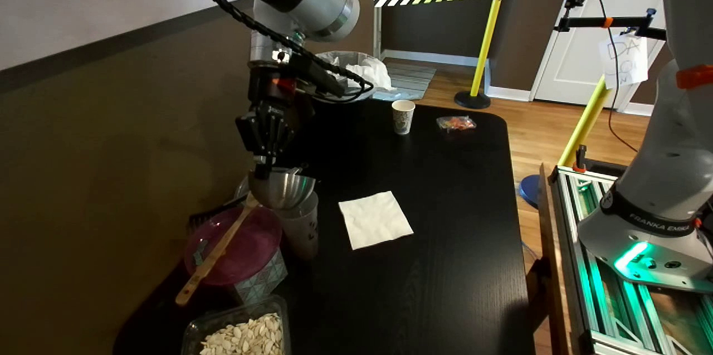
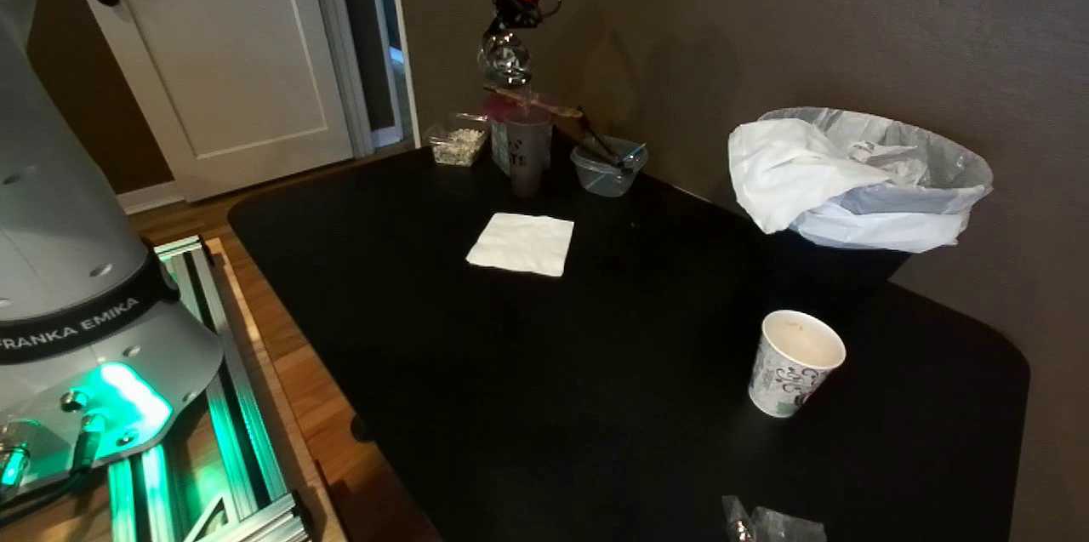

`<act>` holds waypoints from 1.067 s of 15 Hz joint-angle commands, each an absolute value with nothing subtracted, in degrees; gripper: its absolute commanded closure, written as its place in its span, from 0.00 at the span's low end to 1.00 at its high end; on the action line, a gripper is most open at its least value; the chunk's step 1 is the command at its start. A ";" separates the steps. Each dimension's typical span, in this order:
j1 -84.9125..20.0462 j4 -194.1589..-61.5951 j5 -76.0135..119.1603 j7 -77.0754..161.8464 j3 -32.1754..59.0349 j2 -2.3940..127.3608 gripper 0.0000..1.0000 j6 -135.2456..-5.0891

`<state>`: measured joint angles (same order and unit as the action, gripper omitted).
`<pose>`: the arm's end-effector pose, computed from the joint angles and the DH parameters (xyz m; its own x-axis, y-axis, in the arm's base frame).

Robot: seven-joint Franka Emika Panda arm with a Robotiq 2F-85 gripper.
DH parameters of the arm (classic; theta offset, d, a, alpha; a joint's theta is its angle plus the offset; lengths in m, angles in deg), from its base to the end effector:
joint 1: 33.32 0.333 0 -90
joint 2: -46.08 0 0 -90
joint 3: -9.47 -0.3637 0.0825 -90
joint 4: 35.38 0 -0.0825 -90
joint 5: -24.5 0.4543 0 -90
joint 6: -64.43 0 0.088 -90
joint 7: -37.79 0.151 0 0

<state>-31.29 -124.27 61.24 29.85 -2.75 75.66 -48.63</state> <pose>0.7407 0.2307 0.3382 0.9900 0.1078 -0.0911 0.0269 -0.7777 -0.6280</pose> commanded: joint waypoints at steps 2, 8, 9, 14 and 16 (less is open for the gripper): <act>-32.18 -123.57 64.06 27.96 -2.80 75.88 0.99 -45.33; -32.46 -122.69 66.23 26.85 -2.61 76.52 0.99 -43.22; -32.50 -122.56 66.62 26.66 -2.59 76.61 0.99 -42.97; -32.65 -122.04 68.37 25.82 -2.42 77.12 0.99 -42.28; -32.75 -121.83 68.94 25.51 -2.37 77.36 0.99 -41.88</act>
<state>-32.31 -123.73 66.84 26.80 -2.65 76.17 -44.78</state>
